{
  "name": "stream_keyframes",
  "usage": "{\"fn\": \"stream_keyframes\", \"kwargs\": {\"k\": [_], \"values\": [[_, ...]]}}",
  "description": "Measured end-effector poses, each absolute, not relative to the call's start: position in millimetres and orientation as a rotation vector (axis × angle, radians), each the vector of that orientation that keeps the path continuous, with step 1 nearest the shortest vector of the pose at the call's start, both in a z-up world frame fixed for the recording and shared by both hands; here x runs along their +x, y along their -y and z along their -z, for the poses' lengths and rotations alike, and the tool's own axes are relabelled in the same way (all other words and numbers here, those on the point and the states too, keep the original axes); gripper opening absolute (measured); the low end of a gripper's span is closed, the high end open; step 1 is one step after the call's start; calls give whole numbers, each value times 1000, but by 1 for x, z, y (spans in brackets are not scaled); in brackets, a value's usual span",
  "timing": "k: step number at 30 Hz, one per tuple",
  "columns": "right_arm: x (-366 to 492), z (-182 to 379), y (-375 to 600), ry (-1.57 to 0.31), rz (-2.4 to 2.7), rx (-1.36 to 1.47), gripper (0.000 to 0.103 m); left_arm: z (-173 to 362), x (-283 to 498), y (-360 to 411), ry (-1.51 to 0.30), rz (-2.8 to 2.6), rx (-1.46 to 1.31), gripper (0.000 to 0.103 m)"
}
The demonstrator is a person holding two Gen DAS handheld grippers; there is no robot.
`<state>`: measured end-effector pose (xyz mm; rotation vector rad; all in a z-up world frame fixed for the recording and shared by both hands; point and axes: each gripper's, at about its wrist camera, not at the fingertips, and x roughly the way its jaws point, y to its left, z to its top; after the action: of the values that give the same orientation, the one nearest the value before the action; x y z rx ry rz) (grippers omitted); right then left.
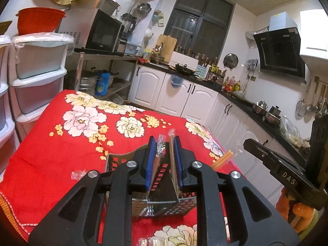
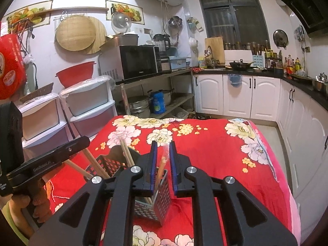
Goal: Organize utensils
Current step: 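Open the right tool in the caddy while the left tool releases its chopsticks, then withdraw both tools and reach toward the remaining wrapped chopsticks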
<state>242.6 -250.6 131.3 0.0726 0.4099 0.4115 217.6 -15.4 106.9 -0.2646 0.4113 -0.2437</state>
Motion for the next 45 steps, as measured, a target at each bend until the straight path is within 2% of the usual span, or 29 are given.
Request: {"fn": "stream_keyframes", "kwargs": {"k": [5,10,23,32,39,45], "values": [[237,-129,252,-424,-417,71,20,-106,213,15,-417,248,-258,19],[231,-125,252,-438,-422,68,26,-105,206,16,-427,258,-245,34],[211,-114,255,-462,-430,83,42,-103,180,9,-429,268,-246,51],[191,-110,254,-459,-429,67,54,-100,157,-3,-423,243,-262,73],[173,-104,254,-459,-433,59,58,-93,140,-5,-436,223,-241,91],[162,-94,252,-476,-439,57,59,-79,132,-9,-473,218,-250,91]]}}
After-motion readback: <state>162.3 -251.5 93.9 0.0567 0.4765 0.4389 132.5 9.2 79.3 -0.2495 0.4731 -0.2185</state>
